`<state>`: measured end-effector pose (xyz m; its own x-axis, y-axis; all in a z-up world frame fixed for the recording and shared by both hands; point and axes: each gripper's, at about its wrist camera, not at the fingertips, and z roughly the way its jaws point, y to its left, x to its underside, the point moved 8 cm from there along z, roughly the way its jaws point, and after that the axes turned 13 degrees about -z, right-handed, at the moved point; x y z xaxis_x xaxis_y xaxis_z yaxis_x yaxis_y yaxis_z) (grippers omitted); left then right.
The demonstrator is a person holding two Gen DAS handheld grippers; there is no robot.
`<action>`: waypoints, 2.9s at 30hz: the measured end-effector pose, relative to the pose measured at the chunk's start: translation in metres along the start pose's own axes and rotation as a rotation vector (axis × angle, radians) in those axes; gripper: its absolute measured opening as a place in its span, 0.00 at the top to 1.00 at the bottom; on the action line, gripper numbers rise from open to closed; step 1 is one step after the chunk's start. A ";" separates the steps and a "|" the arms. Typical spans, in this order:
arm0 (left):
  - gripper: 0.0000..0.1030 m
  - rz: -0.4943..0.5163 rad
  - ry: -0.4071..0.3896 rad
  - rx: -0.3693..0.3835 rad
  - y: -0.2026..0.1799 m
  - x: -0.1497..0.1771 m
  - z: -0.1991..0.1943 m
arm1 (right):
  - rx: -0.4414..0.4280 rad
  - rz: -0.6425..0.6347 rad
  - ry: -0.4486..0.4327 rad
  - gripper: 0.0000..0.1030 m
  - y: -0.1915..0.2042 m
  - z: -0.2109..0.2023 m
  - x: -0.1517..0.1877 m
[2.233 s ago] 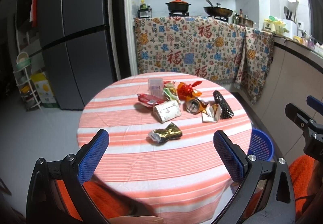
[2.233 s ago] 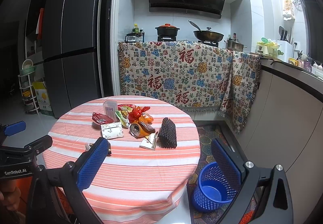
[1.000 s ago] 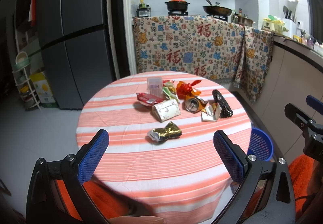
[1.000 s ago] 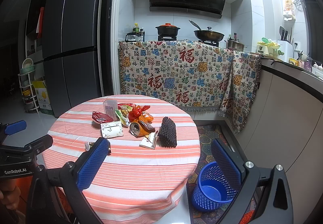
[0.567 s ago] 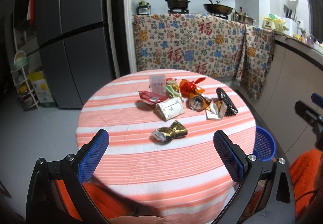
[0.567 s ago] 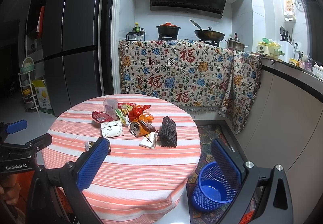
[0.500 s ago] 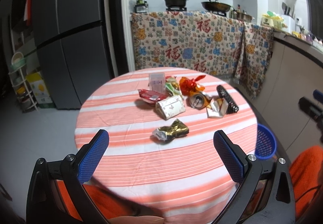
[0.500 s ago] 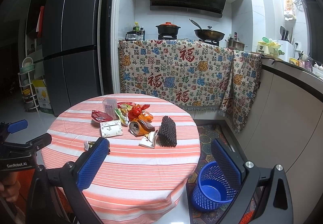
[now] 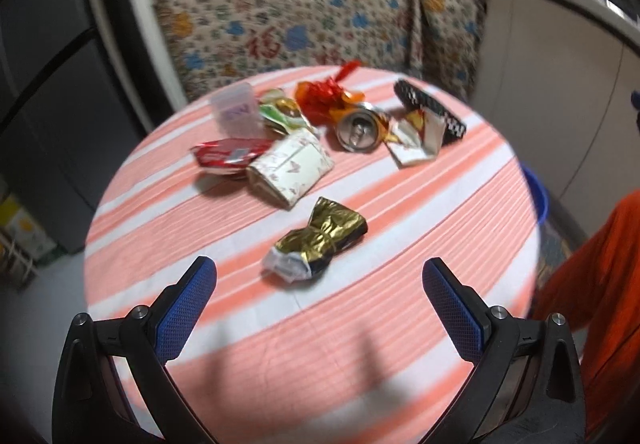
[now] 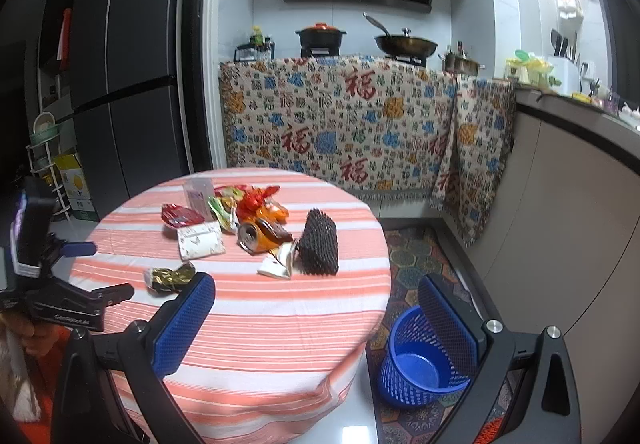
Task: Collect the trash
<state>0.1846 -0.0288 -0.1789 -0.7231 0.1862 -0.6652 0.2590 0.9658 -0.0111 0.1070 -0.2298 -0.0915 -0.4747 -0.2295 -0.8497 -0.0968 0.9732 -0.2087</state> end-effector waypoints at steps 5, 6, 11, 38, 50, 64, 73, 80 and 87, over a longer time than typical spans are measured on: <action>0.02 0.083 0.034 0.038 -0.008 -0.009 0.035 | -0.022 0.012 0.056 0.00 -0.005 0.033 0.019; 0.02 0.093 0.035 0.041 -0.007 -0.011 0.041 | -0.026 0.014 0.066 0.00 -0.007 0.042 0.023; 0.09 0.106 0.060 0.066 -0.003 -0.019 0.069 | -0.033 0.016 0.106 0.00 -0.015 0.077 0.039; 0.37 -0.276 0.057 -0.082 0.060 -0.021 0.114 | -0.313 0.027 0.343 0.54 0.011 0.304 0.013; 0.00 -0.339 0.092 -0.134 0.092 -0.012 0.120 | -0.341 0.022 0.346 0.48 -0.003 0.292 0.008; 0.01 -0.402 0.082 0.011 0.088 -0.010 0.070 | -0.386 0.015 0.327 0.47 -0.002 0.274 0.012; 0.01 -0.349 0.126 0.000 0.069 0.013 0.074 | -0.336 -0.061 0.369 0.46 -0.016 0.259 0.032; 0.39 -0.328 0.128 -0.030 0.065 0.018 0.080 | -0.357 0.057 0.296 0.46 -0.023 0.257 0.002; 0.61 -0.336 0.083 -0.042 0.065 0.013 0.081 | -0.377 -0.005 0.392 0.90 0.004 0.297 0.028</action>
<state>0.2437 0.0215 -0.2488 -0.8133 -0.1311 -0.5669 -0.0276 0.9819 -0.1876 0.3529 -0.2373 -0.2598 -0.7569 -0.2807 -0.5901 -0.3726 0.9273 0.0369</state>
